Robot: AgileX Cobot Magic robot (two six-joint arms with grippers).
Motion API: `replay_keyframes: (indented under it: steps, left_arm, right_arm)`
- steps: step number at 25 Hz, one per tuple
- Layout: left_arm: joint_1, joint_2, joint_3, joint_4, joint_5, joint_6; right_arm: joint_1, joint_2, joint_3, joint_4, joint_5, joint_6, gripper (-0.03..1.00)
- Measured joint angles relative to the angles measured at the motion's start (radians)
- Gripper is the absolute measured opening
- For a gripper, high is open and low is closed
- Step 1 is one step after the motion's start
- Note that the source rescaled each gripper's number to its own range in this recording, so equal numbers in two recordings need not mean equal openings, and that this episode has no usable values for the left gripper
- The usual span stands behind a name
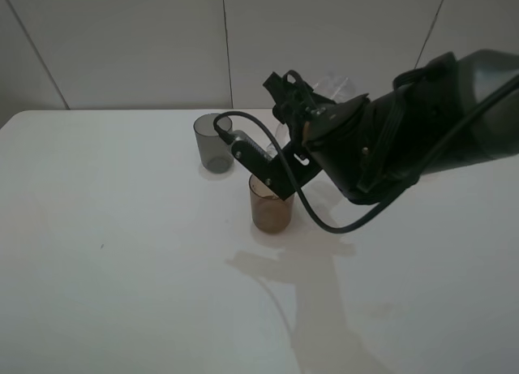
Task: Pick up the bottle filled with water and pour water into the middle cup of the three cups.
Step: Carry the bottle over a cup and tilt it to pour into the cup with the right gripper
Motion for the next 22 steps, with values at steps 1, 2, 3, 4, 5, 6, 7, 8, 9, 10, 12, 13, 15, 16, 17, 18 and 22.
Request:
replay_keyframes:
  steps: [1,2,3,4,5,6,7,8,9,10,12,13,15,16,17,18,22]
  left_arm:
    - [0.000,0.000,0.000,0.000,0.000,0.000]
    - [0.000,0.000,0.000,0.000,0.000,0.000]
    - [0.000,0.000,0.000,0.000,0.000,0.000]
    - [0.000,0.000,0.000,0.000,0.000,0.000]
    - [0.000,0.000,0.000,0.000,0.000,0.000]
    - [0.000,0.000,0.000,0.000,0.000,0.000]
    - [0.000,0.000,0.000,0.000,0.000,0.000]
    - [0.000,0.000,0.000,0.000,0.000,0.000]
    - [0.000,0.000,0.000,0.000,0.000,0.000]
    - [0.000,0.000,0.000,0.000,0.000,0.000]
    - [0.000,0.000,0.000,0.000,0.000,0.000]
    - [0.000,0.000,0.000,0.000,0.000,0.000]
    - [0.000,0.000,0.000,0.000,0.000,0.000]
    - [0.000,0.000,0.000,0.000,0.000,0.000]
    - [0.000,0.000,0.000,0.000,0.000,0.000]
    - [0.000,0.000,0.000,0.000,0.000,0.000]
    - [0.000,0.000,0.000,0.000,0.000,0.000]
  right_arm:
    - [0.000,0.000,0.000,0.000,0.000,0.000,0.03]
    - [0.000,0.000,0.000,0.000,0.001,0.000,0.03]
    - [0.000,0.000,0.000,0.000,0.001,0.000,0.03]
    - [0.000,0.000,0.000,0.000,0.001,0.000,0.03]
    - [0.000,0.000,0.000,0.000,0.002,-0.001,0.03]
    - [0.000,0.000,0.000,0.000,0.002,-0.002,0.03]
    - [0.000,0.000,0.000,0.000,0.004,-0.002,0.03]
    - [0.000,0.000,0.000,0.000,0.004,-0.002,0.03]
    - [0.000,0.000,0.000,0.000,0.005,-0.002,0.03]
    - [0.000,0.000,0.000,0.000,0.005,-0.002,0.03]
    - [0.000,0.000,0.000,0.000,0.005,-0.002,0.03]
    - [0.000,0.000,0.000,0.000,0.004,-0.002,0.03]
    - [0.000,0.000,0.000,0.000,0.001,0.001,0.03]
    - [0.000,0.000,0.000,0.000,0.001,0.011,0.03]
    - [0.000,0.000,0.000,0.000,-0.001,0.027,0.03]
    - [0.000,-0.001,0.000,0.000,-0.005,0.053,0.03]
    - [-0.013,-0.035,0.000,0.013,-0.096,0.186,0.03]
